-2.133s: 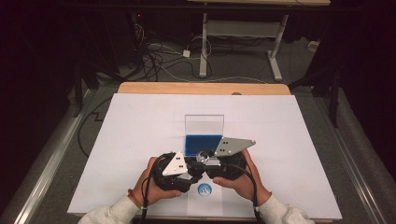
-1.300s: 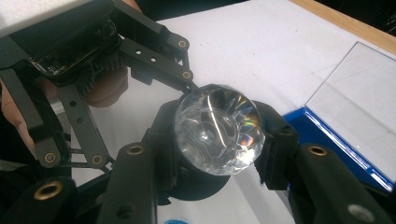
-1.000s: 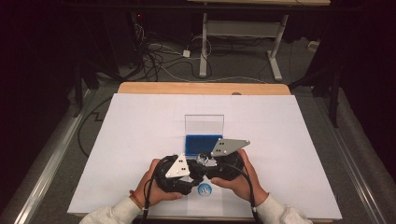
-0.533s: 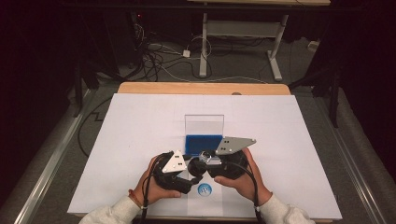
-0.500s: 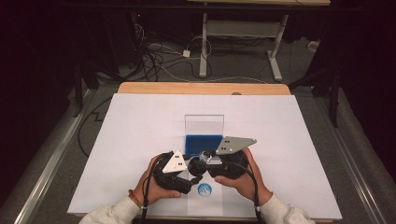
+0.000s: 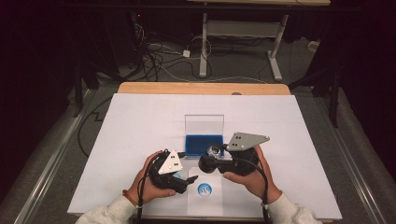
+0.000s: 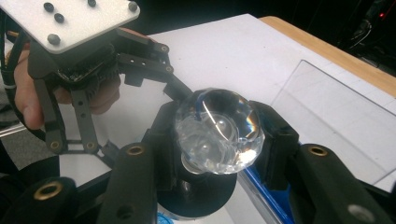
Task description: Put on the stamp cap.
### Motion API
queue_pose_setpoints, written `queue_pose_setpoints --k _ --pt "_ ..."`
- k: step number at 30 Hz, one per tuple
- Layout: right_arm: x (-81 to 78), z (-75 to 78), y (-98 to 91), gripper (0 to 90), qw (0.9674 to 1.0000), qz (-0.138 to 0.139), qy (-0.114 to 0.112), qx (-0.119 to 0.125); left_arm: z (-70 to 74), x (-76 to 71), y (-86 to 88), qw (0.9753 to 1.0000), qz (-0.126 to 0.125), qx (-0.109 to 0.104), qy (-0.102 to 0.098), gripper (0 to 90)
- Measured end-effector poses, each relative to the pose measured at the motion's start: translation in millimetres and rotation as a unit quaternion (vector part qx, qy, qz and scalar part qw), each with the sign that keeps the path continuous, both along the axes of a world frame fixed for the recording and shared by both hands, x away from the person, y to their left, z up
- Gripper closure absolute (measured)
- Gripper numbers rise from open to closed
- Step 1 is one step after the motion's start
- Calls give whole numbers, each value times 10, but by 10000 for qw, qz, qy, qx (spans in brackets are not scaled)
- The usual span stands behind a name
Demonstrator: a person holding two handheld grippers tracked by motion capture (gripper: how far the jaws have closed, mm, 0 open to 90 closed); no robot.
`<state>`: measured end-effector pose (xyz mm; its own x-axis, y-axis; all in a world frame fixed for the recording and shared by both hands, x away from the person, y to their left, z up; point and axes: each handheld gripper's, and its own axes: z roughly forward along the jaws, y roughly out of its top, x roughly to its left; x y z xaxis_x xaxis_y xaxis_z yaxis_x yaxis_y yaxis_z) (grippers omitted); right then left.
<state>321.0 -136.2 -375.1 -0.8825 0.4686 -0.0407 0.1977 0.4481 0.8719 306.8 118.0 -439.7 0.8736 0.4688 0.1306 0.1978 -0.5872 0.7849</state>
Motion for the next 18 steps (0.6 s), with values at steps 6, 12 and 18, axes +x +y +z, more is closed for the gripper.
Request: queue_pose_setpoints --k 6,12,18 --pt "-8 29 -40 574 9999 -53 -103 -62 32 15 128 9998 154 -12 -145 171" --pt "-15 52 -79 575 9998 -71 -176 -75 45 27 248 9994 287 26 -199 170" --pt "-15 79 -137 575 9996 -131 -228 -77 49 5 412 9987 461 55 -225 170"
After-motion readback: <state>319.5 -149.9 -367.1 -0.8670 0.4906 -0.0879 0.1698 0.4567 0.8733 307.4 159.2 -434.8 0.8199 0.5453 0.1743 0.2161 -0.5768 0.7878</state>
